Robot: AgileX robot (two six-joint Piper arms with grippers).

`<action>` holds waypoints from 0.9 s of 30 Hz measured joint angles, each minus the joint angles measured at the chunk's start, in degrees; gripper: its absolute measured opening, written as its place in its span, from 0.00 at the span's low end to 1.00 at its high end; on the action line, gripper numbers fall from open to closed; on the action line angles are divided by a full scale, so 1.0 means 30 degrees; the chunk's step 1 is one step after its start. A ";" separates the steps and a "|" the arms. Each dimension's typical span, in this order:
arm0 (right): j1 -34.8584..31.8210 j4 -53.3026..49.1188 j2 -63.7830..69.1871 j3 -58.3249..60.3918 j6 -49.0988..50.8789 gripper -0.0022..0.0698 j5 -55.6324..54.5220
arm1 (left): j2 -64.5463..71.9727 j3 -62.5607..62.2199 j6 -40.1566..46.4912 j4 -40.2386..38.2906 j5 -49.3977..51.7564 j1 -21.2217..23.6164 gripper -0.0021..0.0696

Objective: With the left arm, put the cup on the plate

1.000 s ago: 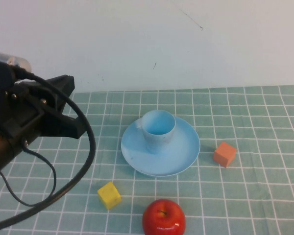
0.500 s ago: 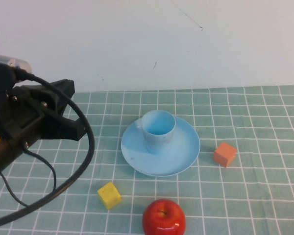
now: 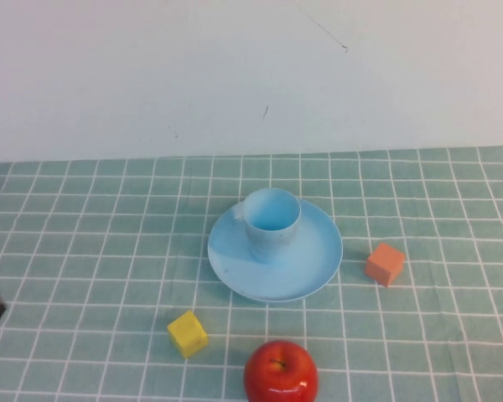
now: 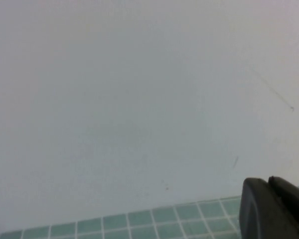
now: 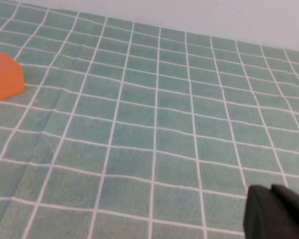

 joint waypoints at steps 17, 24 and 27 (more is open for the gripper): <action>0.0000 0.0132 0.0000 0.0000 0.0000 0.03 0.0000 | -1.1530 0.9440 -0.0033 0.0429 0.7832 0.5233 0.03; 0.0000 0.0132 0.0000 0.0000 0.0000 0.03 0.0000 | -1.1559 0.9406 0.0832 0.0429 0.8205 0.5233 0.03; 0.0000 0.0132 0.0000 0.0000 0.0000 0.03 0.0000 | -1.1559 0.9406 0.1066 0.0429 0.8205 0.5233 0.03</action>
